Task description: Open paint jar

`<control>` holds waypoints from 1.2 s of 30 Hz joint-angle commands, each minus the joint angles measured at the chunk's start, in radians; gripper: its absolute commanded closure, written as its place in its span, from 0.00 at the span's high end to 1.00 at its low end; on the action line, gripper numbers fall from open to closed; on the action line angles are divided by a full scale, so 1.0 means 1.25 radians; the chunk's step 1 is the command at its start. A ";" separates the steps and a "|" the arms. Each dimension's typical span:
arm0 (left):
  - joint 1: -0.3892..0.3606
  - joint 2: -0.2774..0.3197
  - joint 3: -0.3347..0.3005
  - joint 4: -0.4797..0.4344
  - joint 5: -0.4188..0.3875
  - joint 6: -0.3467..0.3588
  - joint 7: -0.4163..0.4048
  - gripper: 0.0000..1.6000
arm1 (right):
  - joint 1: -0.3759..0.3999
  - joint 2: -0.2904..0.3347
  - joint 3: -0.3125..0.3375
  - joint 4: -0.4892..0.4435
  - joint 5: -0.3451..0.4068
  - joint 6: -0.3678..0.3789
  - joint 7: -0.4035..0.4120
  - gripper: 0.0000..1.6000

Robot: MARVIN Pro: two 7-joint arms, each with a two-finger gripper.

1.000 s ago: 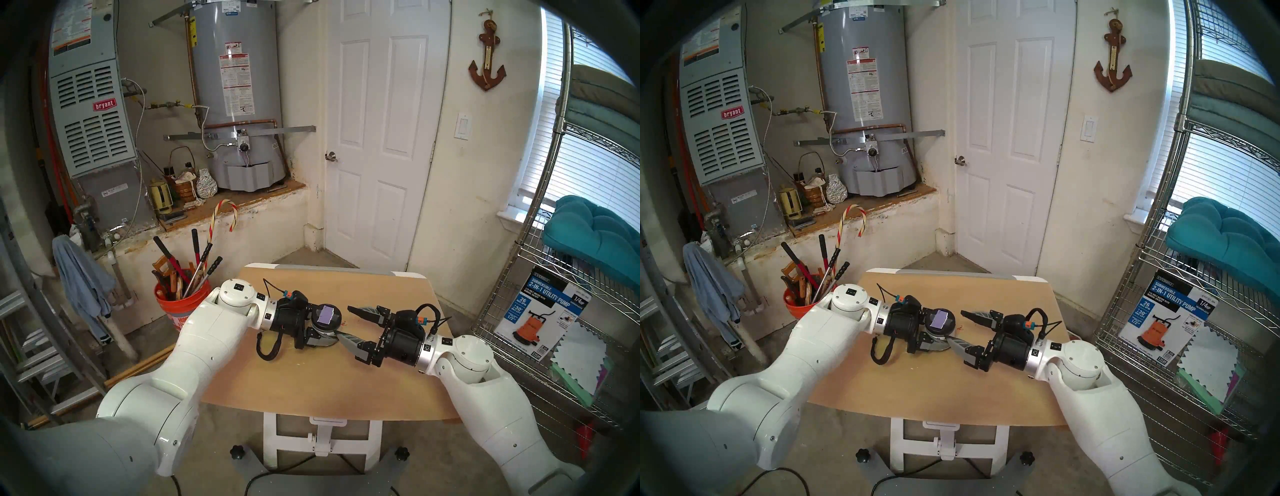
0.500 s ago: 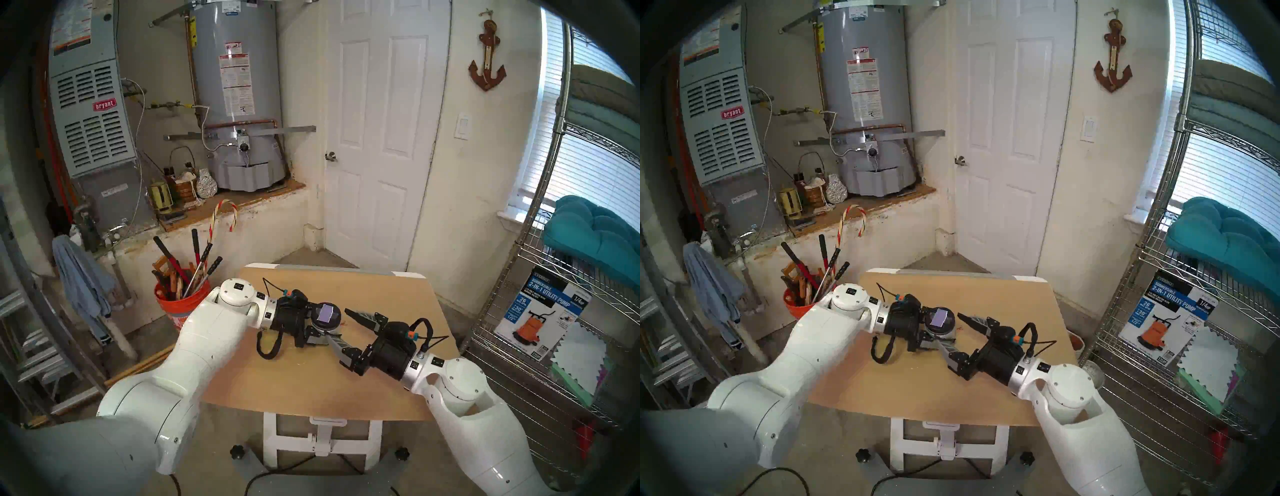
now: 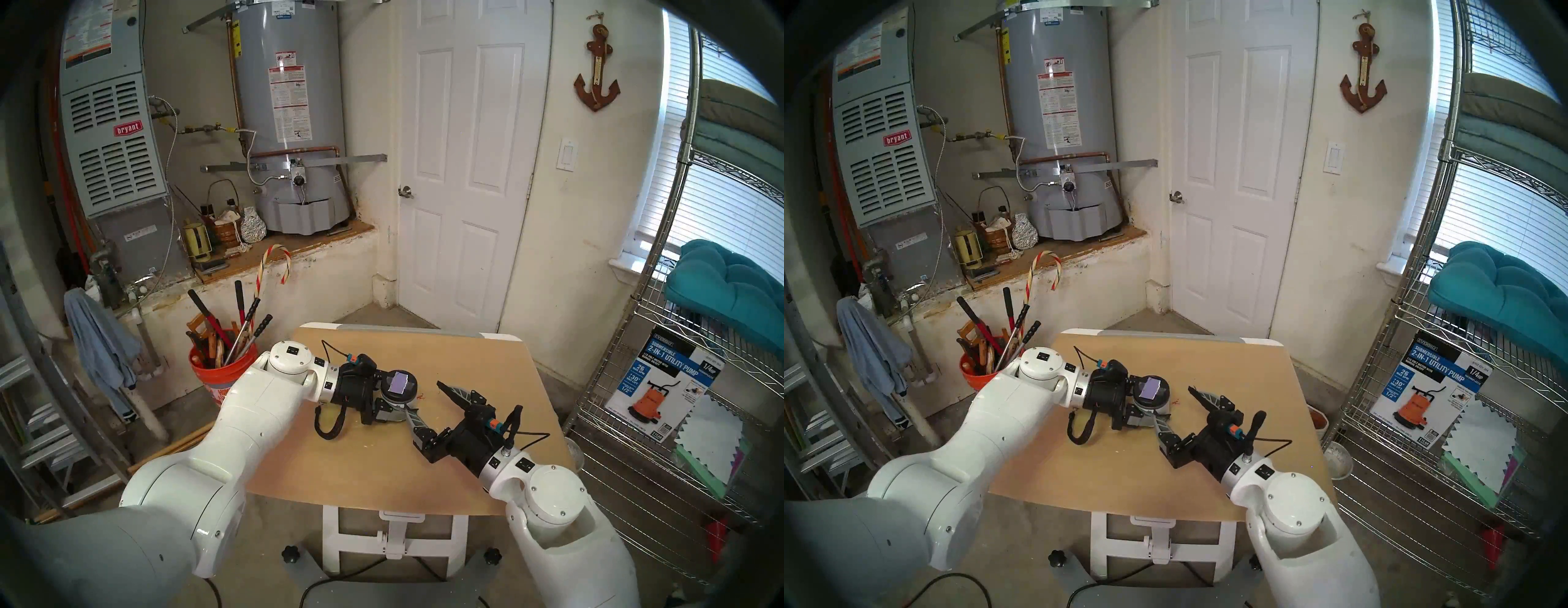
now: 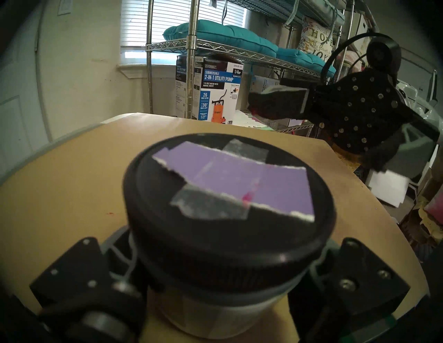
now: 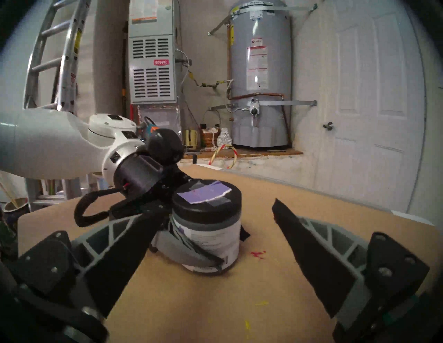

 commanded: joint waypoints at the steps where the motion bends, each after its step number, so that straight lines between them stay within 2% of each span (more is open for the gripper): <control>1: -0.014 0.000 0.004 0.006 0.003 0.001 -0.008 0.00 | -0.002 -0.057 -0.038 -0.056 -0.051 0.055 -0.090 1.00; 4: -0.017 0.000 0.005 0.012 0.003 -0.001 -0.013 0.00 | 0.000 -0.061 -0.057 -0.077 -0.084 0.078 -0.153 1.00; 6: -0.018 -0.001 0.005 0.013 0.003 -0.001 -0.014 0.00 | 0.003 -0.056 -0.059 -0.079 -0.084 0.085 -0.157 1.00; 8: -0.020 -0.002 0.004 0.020 0.003 -0.004 -0.016 0.00 | 0.001 -0.054 -0.073 -0.092 -0.089 0.109 -0.203 1.00; 9: -0.021 -0.002 0.004 0.022 0.003 -0.005 -0.017 0.00 | -0.001 -0.057 -0.073 -0.097 -0.083 0.122 -0.205 1.00; 10: -0.024 -0.004 0.004 0.030 0.003 -0.010 -0.019 0.00 | -0.007 -0.075 -0.060 -0.112 -0.044 0.175 -0.169 1.00; 15: -0.027 -0.005 0.004 0.035 0.004 -0.012 -0.019 0.00 | -0.009 -0.068 -0.057 -0.116 -0.031 0.179 -0.157 1.00; 17: -0.028 -0.006 0.005 0.038 0.004 -0.014 -0.020 0.00 | 0.002 -0.061 -0.048 -0.111 0.003 0.205 -0.120 1.00; 18: -0.030 -0.007 0.005 0.040 0.004 -0.015 -0.021 0.00 | 0.009 -0.054 -0.047 -0.102 0.000 0.194 -0.118 1.00; 19: -0.030 -0.007 0.005 0.040 0.005 -0.015 -0.021 0.00 | 0.023 -0.047 -0.038 -0.093 0.031 0.214 -0.087 1.00; 20: -0.030 -0.007 0.005 0.040 0.005 -0.015 -0.021 0.00 | 0.032 -0.048 -0.031 -0.086 0.037 0.225 -0.080 1.00; 21: -0.030 -0.007 0.005 0.041 0.005 -0.015 -0.022 0.00 | 0.044 -0.043 -0.030 -0.070 0.022 0.204 -0.086 1.00; 23: -0.030 -0.007 0.005 0.040 0.005 -0.015 -0.022 0.00 | 0.060 -0.042 -0.018 -0.054 0.043 0.216 -0.062 1.00; 26: -0.028 -0.007 0.005 0.037 0.006 -0.014 -0.022 0.00 | 0.071 -0.033 -0.015 -0.039 0.043 0.197 -0.045 1.00; 29: -0.026 -0.006 0.002 0.035 0.005 -0.015 -0.024 0.00 | 0.075 -0.033 -0.019 -0.017 0.046 0.148 -0.022 1.00; 33: -0.026 -0.007 0.002 0.036 0.006 -0.016 -0.025 0.00 | 0.078 -0.040 -0.030 -0.005 0.041 0.130 -0.024 1.00; 35: -0.027 -0.007 0.002 0.037 0.006 -0.016 -0.025 0.00 | 0.081 -0.041 -0.039 0.014 0.032 0.092 -0.023 1.00; 36: -0.027 -0.008 0.002 0.037 0.006 -0.016 -0.025 0.00 | 0.080 -0.045 -0.041 0.015 0.033 0.091 -0.025 1.00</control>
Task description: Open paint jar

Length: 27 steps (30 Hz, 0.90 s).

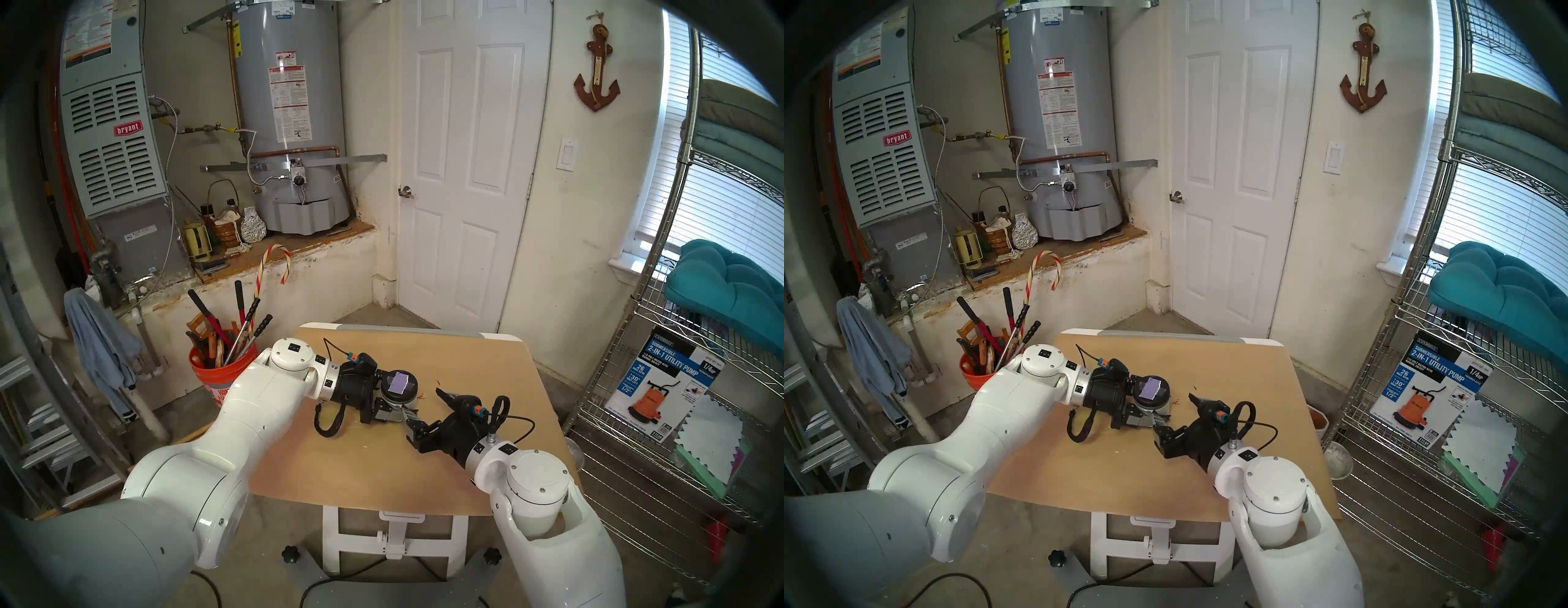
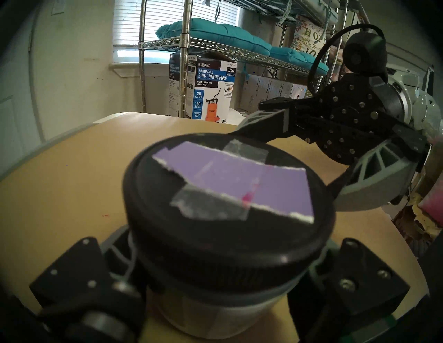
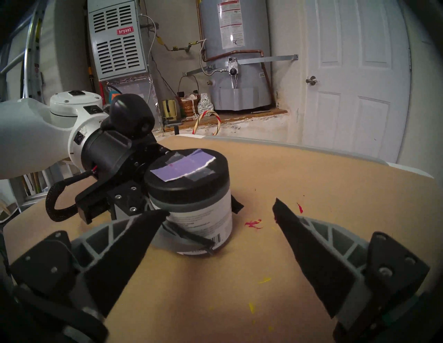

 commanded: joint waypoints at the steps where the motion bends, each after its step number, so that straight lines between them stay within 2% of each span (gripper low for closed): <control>1: 0.000 0.000 -0.002 -0.004 -0.001 0.003 0.001 0.00 | 0.027 -0.018 -0.026 0.013 0.001 -0.085 0.013 1.00; 7: 0.004 0.001 -0.004 -0.009 -0.001 0.008 0.001 0.00 | 0.023 0.005 -0.020 0.012 0.020 -0.122 0.056 1.00; 12: 0.006 0.001 -0.005 -0.011 -0.001 0.008 0.001 0.00 | 0.025 0.014 -0.021 0.020 0.008 -0.151 0.064 1.00; 23: 0.013 -0.003 -0.006 -0.024 0.001 0.014 0.002 0.00 | 0.104 -0.028 -0.058 0.126 -0.018 -0.176 0.046 1.00; 27: 0.018 -0.002 -0.007 -0.033 0.001 0.018 0.002 0.00 | 0.115 -0.036 -0.059 0.141 -0.016 -0.184 0.045 1.00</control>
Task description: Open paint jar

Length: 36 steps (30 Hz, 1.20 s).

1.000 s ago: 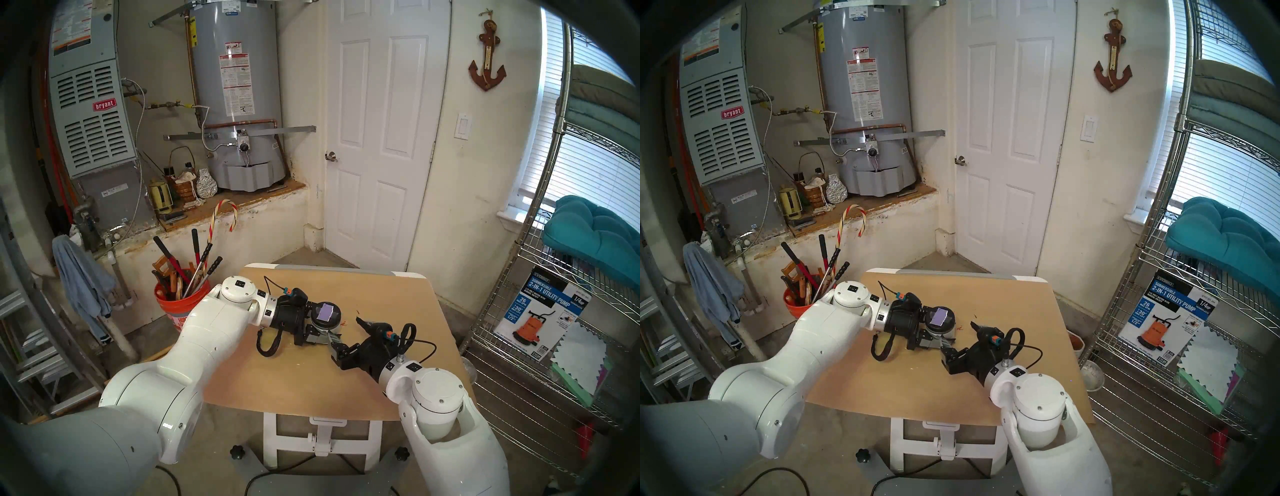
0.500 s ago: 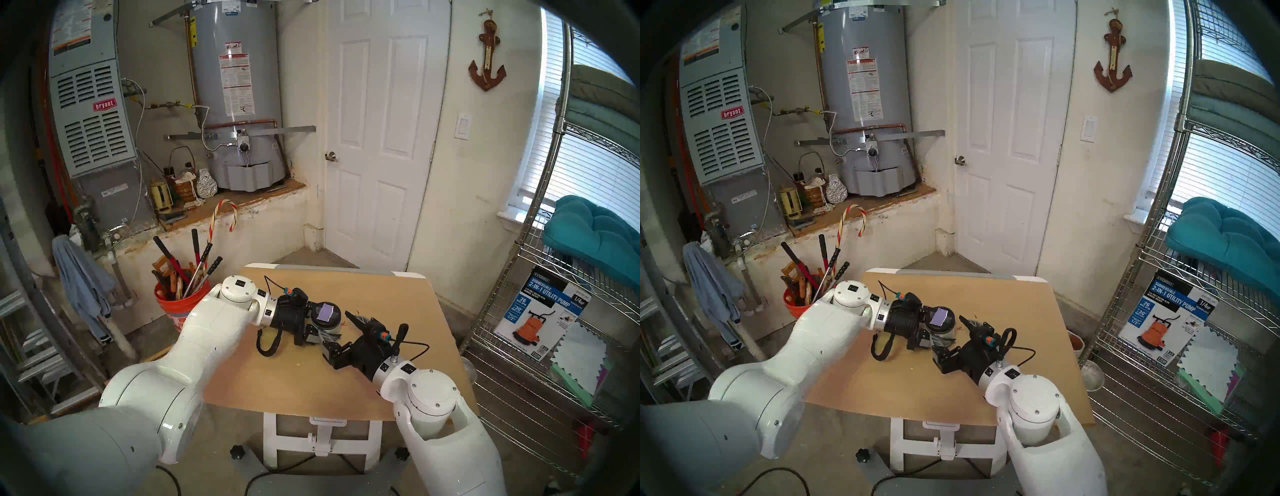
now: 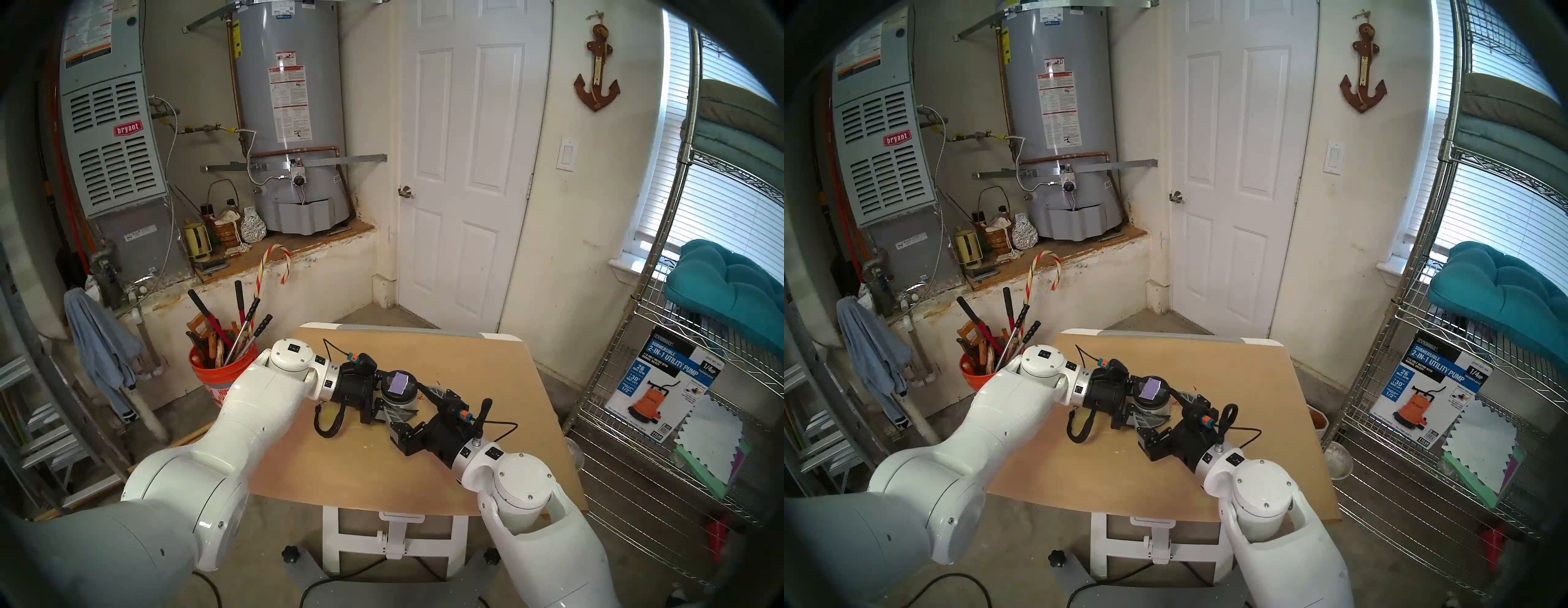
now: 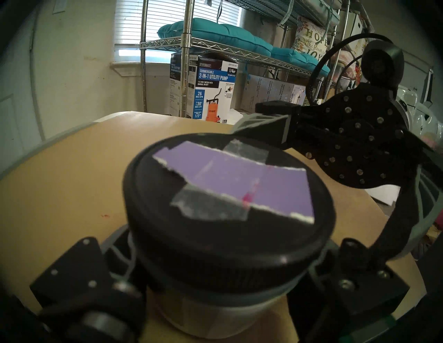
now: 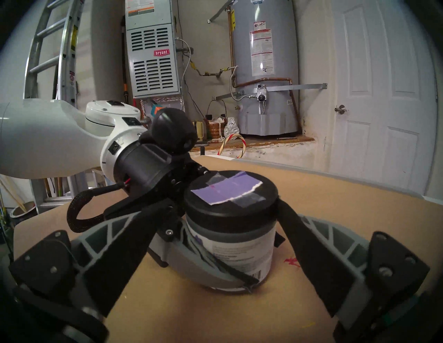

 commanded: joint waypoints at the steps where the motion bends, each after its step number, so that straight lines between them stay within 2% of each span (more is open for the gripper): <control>1: 0.012 -0.002 0.001 -0.026 -0.001 0.009 -0.001 0.00 | 0.053 -0.034 -0.018 0.025 -0.005 -0.024 -0.010 1.00; 9: 0.022 0.000 -0.003 -0.043 0.001 0.015 0.001 0.00 | 0.059 -0.030 -0.016 0.021 -0.002 -0.013 -0.004 1.00; 10: 0.023 0.000 -0.003 -0.044 0.001 0.015 0.001 0.00 | 0.064 -0.020 -0.020 0.021 -0.016 -0.016 -0.001 1.00; 12: 0.025 0.000 -0.003 -0.047 0.002 0.017 0.002 0.00 | 0.068 -0.013 -0.019 0.014 -0.018 0.025 0.004 1.00; 14: 0.026 0.001 -0.003 -0.051 0.003 0.019 0.002 0.00 | 0.077 -0.001 -0.021 0.020 -0.033 0.035 0.007 1.00; 15: 0.028 0.001 -0.003 -0.053 0.003 0.020 0.002 0.00 | 0.080 0.000 -0.020 0.021 -0.031 0.052 0.012 0.93; 16: 0.029 0.003 -0.003 -0.057 0.003 0.022 0.001 0.00 | 0.089 0.012 -0.022 0.026 -0.037 0.054 0.025 0.81; 17: 0.031 0.004 -0.004 -0.061 0.003 0.024 0.000 0.00 | 0.092 0.013 -0.020 0.030 -0.037 0.054 0.028 0.54; 18: 0.033 0.006 -0.004 -0.066 0.003 0.027 -0.001 0.00 | 0.099 0.016 -0.016 0.036 -0.029 0.064 0.039 0.48; 19: 0.035 0.008 -0.005 -0.071 0.003 0.029 -0.002 0.00 | 0.107 0.021 -0.014 0.041 -0.023 0.071 0.053 0.29; 21: 0.036 0.011 -0.006 -0.075 0.002 0.031 -0.006 0.00 | 0.128 0.038 -0.016 0.055 -0.026 0.063 0.080 0.17; 22: 0.035 0.013 -0.006 -0.075 0.001 0.031 -0.007 0.00 | 0.144 0.055 -0.021 0.066 -0.003 0.068 0.100 0.10; 23: 0.035 0.014 -0.006 -0.076 0.001 0.032 -0.008 0.00 | 0.153 0.053 -0.012 0.076 -0.011 0.061 0.121 0.00; 24: 0.035 0.014 -0.007 -0.075 0.000 0.031 -0.009 0.00 | 0.169 0.065 -0.016 0.094 -0.018 0.028 0.138 0.00; 25: 0.035 0.015 -0.007 -0.075 0.000 0.031 -0.010 0.00 | 0.182 0.070 -0.012 0.108 0.001 0.022 0.166 0.00; 26: 0.034 0.016 -0.007 -0.075 -0.001 0.032 -0.012 0.00 | 0.165 0.061 -0.004 0.098 0.002 0.002 0.142 0.00; 28: 0.034 0.017 -0.007 -0.075 -0.002 0.032 -0.012 0.00 | 0.200 0.084 -0.013 0.124 0.017 -0.028 0.190 0.00; 29: 0.034 0.018 -0.007 -0.076 -0.003 0.033 -0.012 0.00 | 0.223 0.084 -0.008 0.148 0.032 -0.034 0.226 0.00; 30: 0.034 0.018 -0.007 -0.076 -0.003 0.034 -0.012 0.00 | 0.198 0.082 -0.003 0.123 0.028 -0.041 0.202 0.00; 32: 0.034 0.020 -0.007 -0.077 -0.004 0.036 -0.013 0.00 | 0.237 0.088 -0.001 0.159 0.033 -0.062 0.257 0.00; 33: 0.034 0.021 -0.007 -0.077 -0.005 0.036 -0.015 0.00 | 0.238 0.087 0.002 0.162 0.031 -0.067 0.265 0.04; 34: 0.035 0.022 -0.007 -0.077 -0.005 0.036 -0.014 0.00 | 0.255 0.093 -0.001 0.177 0.032 -0.078 0.291 0.00; 35: 0.036 0.023 -0.007 -0.077 -0.006 0.036 -0.015 0.00 | 0.241 0.082 0.011 0.172 0.028 -0.085 0.285 0.00; 36: 0.036 0.024 -0.007 -0.077 -0.006 0.036 -0.015 0.00 | 0.275 0.088 0.003 0.201 0.032 -0.088 0.318 0.00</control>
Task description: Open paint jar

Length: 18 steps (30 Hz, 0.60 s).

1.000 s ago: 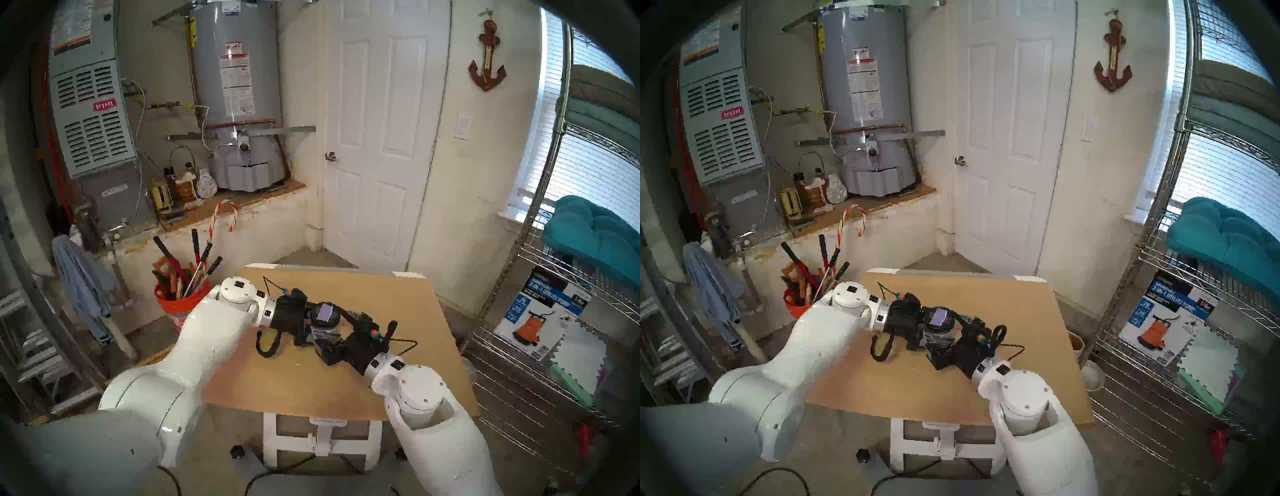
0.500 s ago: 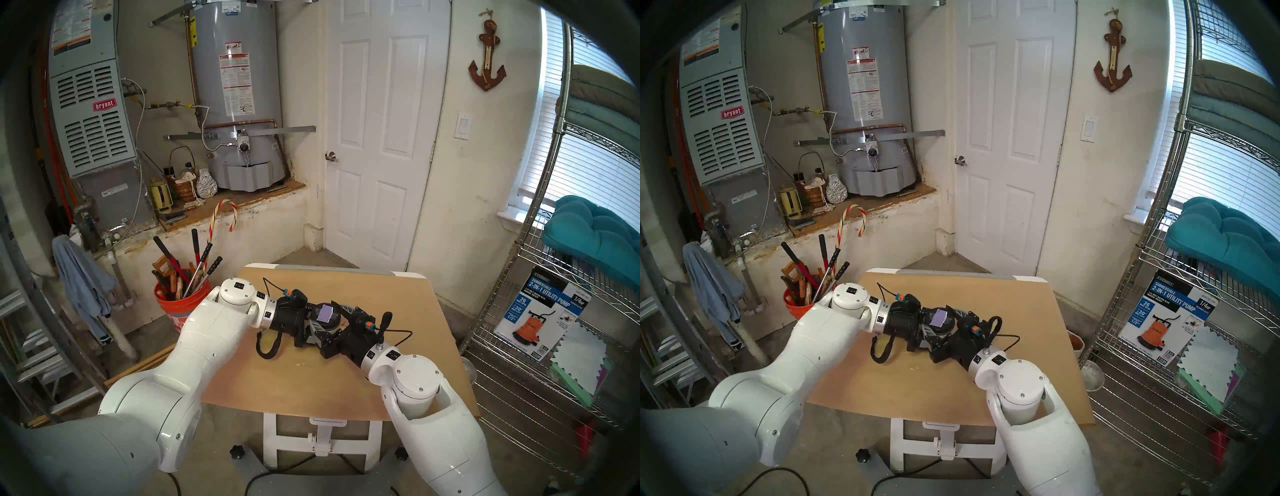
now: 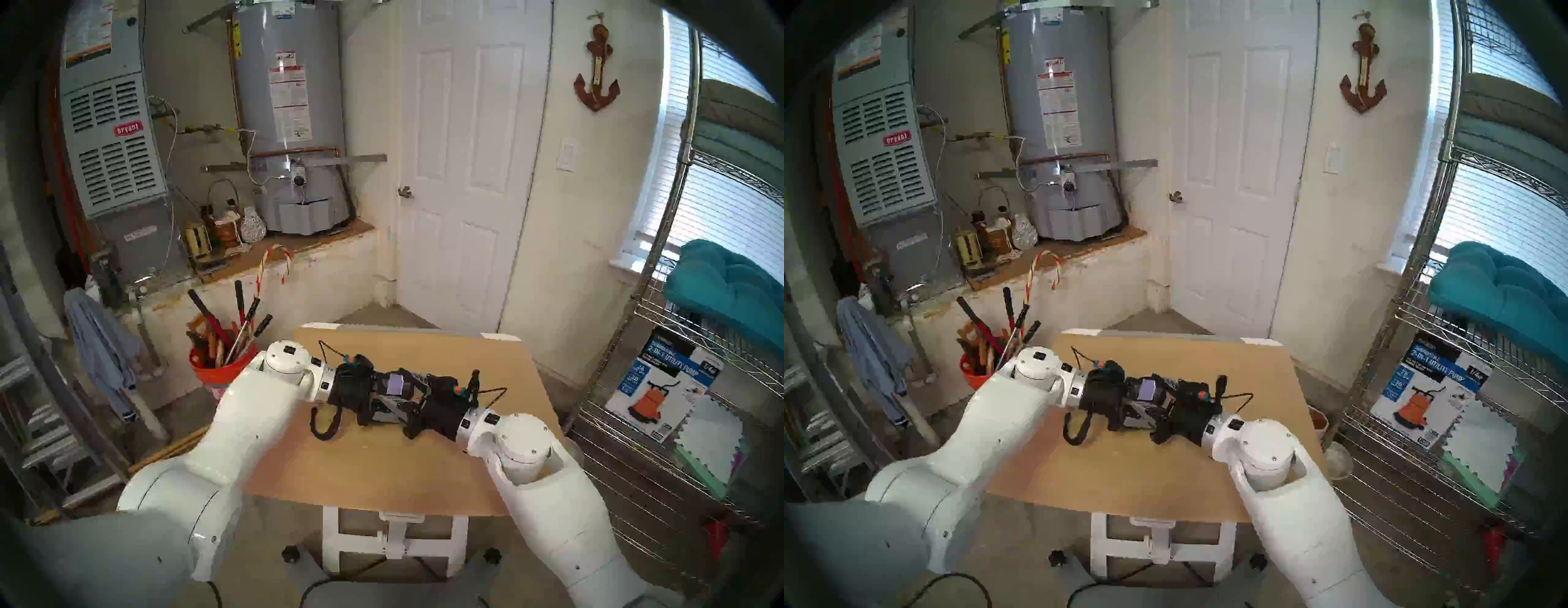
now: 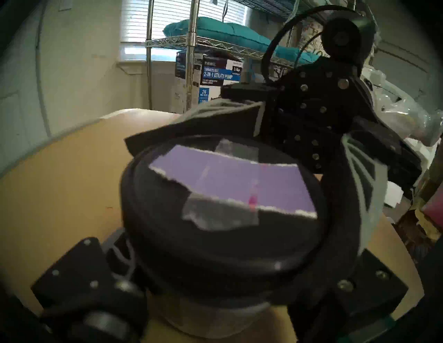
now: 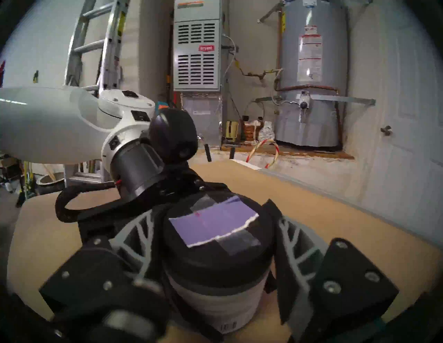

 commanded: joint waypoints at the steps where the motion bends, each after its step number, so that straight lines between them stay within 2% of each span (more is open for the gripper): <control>1: -0.002 0.006 0.001 -0.009 -0.007 -0.001 -0.023 0.00 | 0.080 0.007 0.023 0.046 0.004 -0.053 0.089 0.00; 2: -0.002 0.007 0.001 -0.009 -0.008 0.000 -0.025 0.00 | 0.108 0.005 0.021 0.074 0.010 -0.058 0.111 0.00; 4: -0.001 0.007 0.001 -0.009 -0.008 0.000 -0.025 0.00 | 0.100 0.002 0.029 0.067 0.008 -0.061 0.131 0.00; 10: -0.002 0.008 0.002 -0.004 -0.010 -0.001 -0.025 0.00 | 0.150 -0.001 0.030 0.099 0.018 -0.070 0.217 0.00; 11: -0.002 0.009 0.003 -0.004 -0.011 -0.001 -0.026 0.00 | 0.181 0.002 0.021 0.123 0.022 -0.068 0.238 0.00; 12: -0.003 0.009 0.002 -0.003 -0.011 -0.002 -0.026 0.00 | 0.157 -0.003 0.032 0.100 0.020 -0.071 0.246 0.00; 13: -0.004 0.010 0.002 -0.003 -0.012 -0.002 -0.027 0.00 | 0.179 0.000 0.025 0.116 0.020 -0.070 0.264 0.00; 18: -0.010 0.012 0.001 -0.002 -0.014 -0.003 -0.034 0.00 | 0.204 -0.006 0.023 0.123 0.015 -0.066 0.318 0.00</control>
